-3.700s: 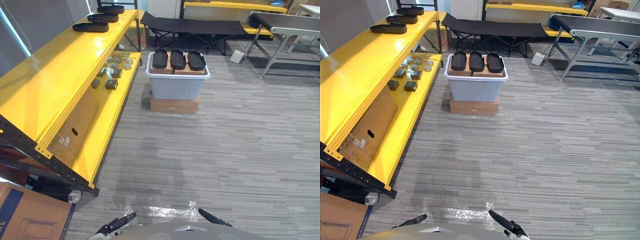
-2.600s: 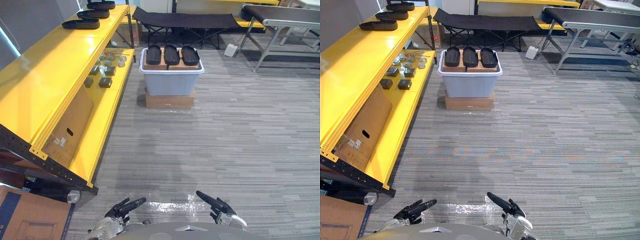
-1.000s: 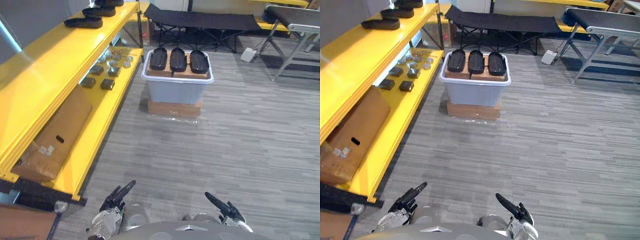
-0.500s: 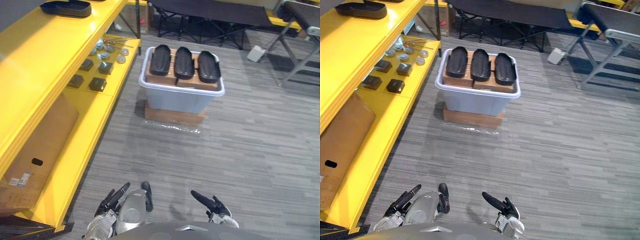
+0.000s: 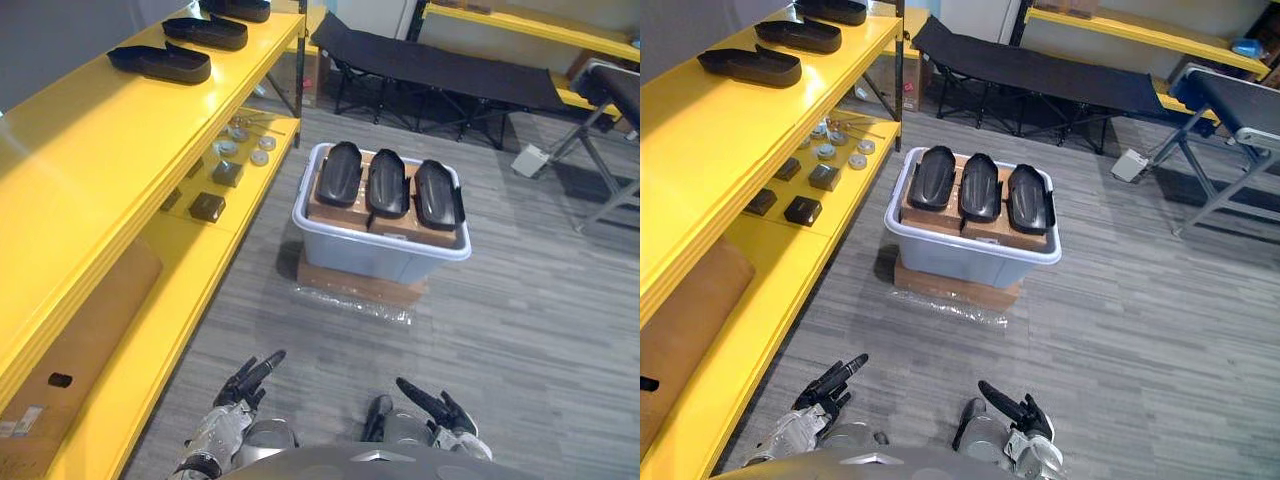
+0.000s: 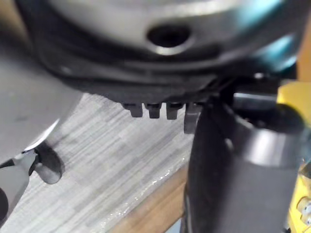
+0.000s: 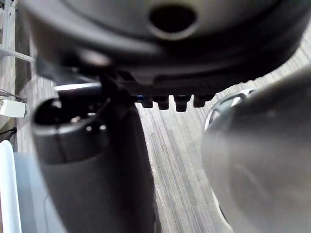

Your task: Walk over and take three plastic housings, then place them on the shelf

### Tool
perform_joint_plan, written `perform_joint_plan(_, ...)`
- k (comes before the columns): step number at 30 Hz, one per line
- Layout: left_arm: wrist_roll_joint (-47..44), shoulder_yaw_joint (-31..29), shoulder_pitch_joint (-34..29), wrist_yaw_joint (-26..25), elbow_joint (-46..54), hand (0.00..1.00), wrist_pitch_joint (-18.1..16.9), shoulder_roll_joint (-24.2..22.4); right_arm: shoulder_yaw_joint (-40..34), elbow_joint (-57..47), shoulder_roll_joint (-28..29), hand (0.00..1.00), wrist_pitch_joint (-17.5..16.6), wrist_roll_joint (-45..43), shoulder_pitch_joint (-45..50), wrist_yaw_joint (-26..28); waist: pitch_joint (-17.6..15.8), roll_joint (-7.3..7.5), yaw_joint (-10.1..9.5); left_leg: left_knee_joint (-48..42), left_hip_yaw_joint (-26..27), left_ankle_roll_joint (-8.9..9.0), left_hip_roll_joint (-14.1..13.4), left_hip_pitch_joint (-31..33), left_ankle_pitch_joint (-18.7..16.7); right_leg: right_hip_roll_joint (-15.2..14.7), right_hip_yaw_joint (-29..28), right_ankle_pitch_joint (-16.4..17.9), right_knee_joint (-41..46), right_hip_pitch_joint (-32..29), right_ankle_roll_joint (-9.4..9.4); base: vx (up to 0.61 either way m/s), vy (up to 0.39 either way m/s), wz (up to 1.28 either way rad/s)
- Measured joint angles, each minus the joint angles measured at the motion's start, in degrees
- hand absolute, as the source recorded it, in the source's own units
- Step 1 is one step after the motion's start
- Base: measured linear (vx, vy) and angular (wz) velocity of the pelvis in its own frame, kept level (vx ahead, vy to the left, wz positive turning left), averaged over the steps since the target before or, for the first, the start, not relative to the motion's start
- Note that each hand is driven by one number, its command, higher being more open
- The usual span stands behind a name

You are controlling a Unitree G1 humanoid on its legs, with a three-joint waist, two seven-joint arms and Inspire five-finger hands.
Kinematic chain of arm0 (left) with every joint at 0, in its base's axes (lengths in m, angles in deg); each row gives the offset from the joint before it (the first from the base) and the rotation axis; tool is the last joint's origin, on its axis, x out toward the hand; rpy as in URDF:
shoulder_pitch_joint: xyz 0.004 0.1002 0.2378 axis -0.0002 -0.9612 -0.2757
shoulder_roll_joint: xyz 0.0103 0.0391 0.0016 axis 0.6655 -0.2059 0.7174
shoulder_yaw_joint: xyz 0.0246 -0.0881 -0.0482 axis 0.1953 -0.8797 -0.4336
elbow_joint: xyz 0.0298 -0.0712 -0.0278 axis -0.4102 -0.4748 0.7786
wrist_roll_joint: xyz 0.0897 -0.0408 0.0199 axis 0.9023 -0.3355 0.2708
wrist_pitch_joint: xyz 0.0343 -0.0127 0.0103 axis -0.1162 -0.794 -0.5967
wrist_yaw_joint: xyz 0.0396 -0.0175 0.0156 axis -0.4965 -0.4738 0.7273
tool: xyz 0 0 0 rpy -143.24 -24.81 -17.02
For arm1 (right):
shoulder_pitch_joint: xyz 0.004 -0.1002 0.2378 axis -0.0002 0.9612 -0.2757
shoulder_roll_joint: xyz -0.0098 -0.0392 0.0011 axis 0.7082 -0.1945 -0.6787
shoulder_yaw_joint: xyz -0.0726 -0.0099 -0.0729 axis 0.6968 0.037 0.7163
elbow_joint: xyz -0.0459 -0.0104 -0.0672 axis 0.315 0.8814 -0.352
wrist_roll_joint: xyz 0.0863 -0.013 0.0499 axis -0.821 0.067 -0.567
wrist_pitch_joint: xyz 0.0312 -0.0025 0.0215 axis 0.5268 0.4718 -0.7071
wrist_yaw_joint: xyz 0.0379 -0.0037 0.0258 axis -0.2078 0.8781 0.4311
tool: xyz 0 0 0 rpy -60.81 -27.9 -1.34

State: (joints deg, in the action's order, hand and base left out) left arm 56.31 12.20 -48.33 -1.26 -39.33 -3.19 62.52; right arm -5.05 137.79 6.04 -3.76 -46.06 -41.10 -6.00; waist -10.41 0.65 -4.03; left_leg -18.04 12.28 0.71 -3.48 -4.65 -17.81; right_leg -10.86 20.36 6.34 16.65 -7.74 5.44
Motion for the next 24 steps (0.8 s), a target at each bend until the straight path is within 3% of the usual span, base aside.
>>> perform_joint_plan(1,-0.02,-1.03,-0.56,-0.61,0.10,1.00,0.67,0.00,-0.04,0.00,0.66,1.00,0.45,-0.19,0.30,0.00,1.13,0.88,-0.12,-3.14,-0.08,2.30,-0.35,0.37,-1.65,0.85,0.03,-2.42,-1.05,1.23,-2.87,0.36,-0.249,0.28)
perform_joint_plan(2,-0.03,-1.86,-0.43,-0.82,-0.05,1.00,0.70,-0.26,-0.07,-0.07,0.54,1.00,0.80,-0.72,0.14,0.02,1.04,0.64,0.03,-7.10,0.16,3.01,-1.27,1.34,-2.16,1.14,0.22,-3.87,-0.55,1.68,-3.57,0.39,-0.317,0.31)
perform_joint_plan(4,-1.38,-5.73,-1.13,-1.35,1.28,1.00,0.15,-3.21,0.61,0.04,-1.91,1.00,1.38,-1.05,0.09,0.01,1.91,-3.59,-0.51,-27.58,-0.58,2.65,-7.96,9.07,0.25,4.69,1.65,-0.69,-0.06,4.79,-4.63,0.39,-0.284,0.11)
perform_joint_plan(5,-2.04,-7.03,-1.39,-1.30,2.07,1.00,-0.67,-3.99,0.92,0.10,-2.99,1.00,1.57,0.05,0.13,-0.11,1.60,-5.31,-0.76,-38.05,-1.99,3.47,-11.29,12.91,3.95,6.58,1.73,0.56,-1.21,8.16,-5.31,0.37,-0.194,-0.10)
perform_joint_plan(7,-2.16,-6.12,-1.79,-0.80,2.23,1.00,-1.11,-3.81,1.15,1.93,-3.57,1.00,1.61,0.64,-0.35,-0.06,1.53,-5.74,-0.33,-42.68,-1.33,3.68,-13.37,14.43,4.07,7.16,1.55,0.86,-4.70,14.13,-5.42,0.36,-0.157,-0.18)
perform_joint_plan(9,-1.67,-4.74,-1.81,-0.66,2.01,1.00,-0.94,-2.72,0.55,3.38,-3.45,1.00,1.51,0.57,-0.98,-0.06,1.61,-5.20,-0.34,-34.29,0.89,3.50,-12.95,14.05,3.95,6.47,1.42,0.26,-9.09,18.39,-4.46,0.32,-0.096,-0.15)
perform_joint_plan(11,0.64,-3.74,-1.77,-0.15,2.00,1.00,-1.08,-2.47,0.10,3.89,-3.36,1.00,1.10,0.54,-1.01,-0.30,1.44,-4.84,-0.29,-11.47,2.00,4.80,-9.16,13.98,5.79,5.44,1.67,-0.26,-12.40,20.20,-3.19,0.37,0.080,0.04)
perform_joint_plan(12,0.86,-3.42,-1.77,-0.08,1.93,1.00,-1.12,-2.56,0.17,3.92,-3.39,1.00,0.99,0.60,-1.01,-0.35,1.35,-4.67,-0.33,-5.52,1.67,4.93,-7.77,13.47,8.08,5.17,1.65,-0.20,-12.80,20.27,-2.58,0.36,0.171,-0.10)
perform_joint_plan(13,1.64,-3.23,-1.86,0.01,1.28,1.00,-1.34,-2.62,0.56,3.95,-3.63,1.00,0.92,0.67,-1.06,-0.48,1.22,-4.46,-0.58,0.82,1.34,3.48,-6.25,12.13,16.56,4.94,0.78,0.28,-12.90,20.32,-1.49,0.28,0.135,-0.26)
perform_joint_plan(15,4.35,-2.98,-1.34,-0.39,-0.19,1.00,-1.59,0.14,2.22,3.82,-0.96,1.00,0.29,0.63,-1.35,-1.31,0.66,0.63,-0.26,5.53,3.08,1.99,-2.59,9.06,17.14,1.66,0.33,0.80,-13.44,20.77,-0.04,0.28,0.107,-0.21)
perform_joint_plan(17,5.38,-1.58,-0.58,-0.54,-1.05,1.00,-1.73,1.85,2.49,3.86,0.47,1.00,-0.93,0.62,-1.13,-1.25,0.14,3.21,-0.14,7.70,3.37,1.27,-0.70,8.43,17.06,0.03,0.60,0.65,-13.00,20.46,0.28,0.21,0.070,0.04)
perform_joint_plan(20,4.99,1.70,-0.51,-0.60,-1.35,1.00,-1.68,3.16,4.26,3.84,0.49,1.00,-2.87,0.87,-0.28,-1.64,0.12,3.83,0.34,10.10,3.51,0.32,0.83,7.09,16.73,-1.77,0.79,0.15,-9.05,18.54,0.96,0.20,0.131,0.06)
perform_joint_plan(24,2.37,3.80,-1.72,-0.40,-1.22,1.00,-1.22,4.03,8.67,1.16,0.32,1.00,-7.73,1.67,-0.13,-2.91,0.59,3.11,1.14,13.27,5.31,-0.28,1.40,5.53,16.54,-3.46,1.03,-2.17,-6.04,15.77,2.86,0.12,0.122,-0.21)
